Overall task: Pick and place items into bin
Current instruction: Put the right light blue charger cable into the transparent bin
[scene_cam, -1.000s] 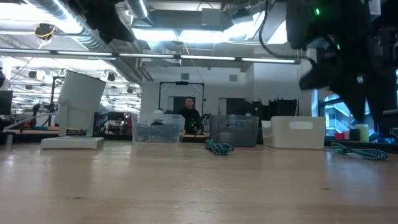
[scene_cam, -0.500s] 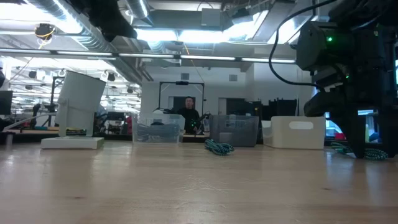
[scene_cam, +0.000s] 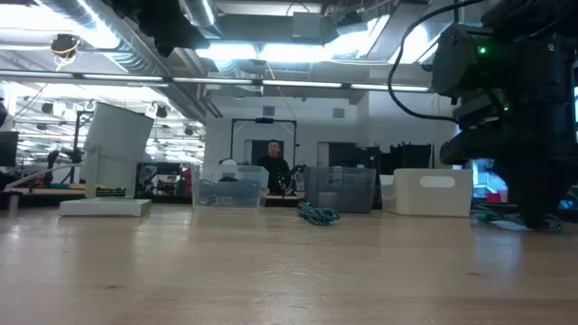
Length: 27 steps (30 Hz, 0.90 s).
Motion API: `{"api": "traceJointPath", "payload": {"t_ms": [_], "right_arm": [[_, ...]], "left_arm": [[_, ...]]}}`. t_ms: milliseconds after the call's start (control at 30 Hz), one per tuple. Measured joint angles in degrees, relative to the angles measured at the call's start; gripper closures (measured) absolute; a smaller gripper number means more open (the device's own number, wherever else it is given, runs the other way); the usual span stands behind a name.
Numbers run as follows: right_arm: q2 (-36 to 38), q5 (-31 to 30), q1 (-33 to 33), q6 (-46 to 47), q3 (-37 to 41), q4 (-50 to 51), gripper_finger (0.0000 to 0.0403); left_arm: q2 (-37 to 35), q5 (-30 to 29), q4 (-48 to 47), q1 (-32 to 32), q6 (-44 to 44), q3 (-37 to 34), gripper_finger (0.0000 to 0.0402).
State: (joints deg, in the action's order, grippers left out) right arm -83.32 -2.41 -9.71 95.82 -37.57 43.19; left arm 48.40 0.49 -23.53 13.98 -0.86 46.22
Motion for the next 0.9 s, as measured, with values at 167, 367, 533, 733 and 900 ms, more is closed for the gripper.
{"api": "traceJointPath", "payload": {"t_ms": [167, 367, 533, 733, 900], "right_arm": [[7.3, -7.7, -1.3, -8.5, -7.3, -1.6, 0.0395], [13.9, -20.6, -1.0, -29.7, -19.6, -2.4, 0.0396], [13.7, -27.7, 3.9, -53.8, -29.5, -6.8, 0.0399], [10.2, -15.8, 12.5, -82.4, -35.3, -25.3, 0.0401], [4.6, -0.2, 19.3, -91.1, -37.7, -28.5, 0.0401]], "left_arm": [[0.9, -3.8, 3.5, 0.0, 0.1, 0.0, 0.04], [3.6, -1.5, 15.3, 0.0, -1.9, 0.0, 0.0382], [7.3, 1.0, 25.8, 0.0, -3.0, 0.0, 0.0326], [12.0, -1.2, 34.6, 0.0, -10.7, 0.0, 0.0248], [15.9, -2.5, 45.6, 0.0, -15.3, 0.0, 0.0198]]}}
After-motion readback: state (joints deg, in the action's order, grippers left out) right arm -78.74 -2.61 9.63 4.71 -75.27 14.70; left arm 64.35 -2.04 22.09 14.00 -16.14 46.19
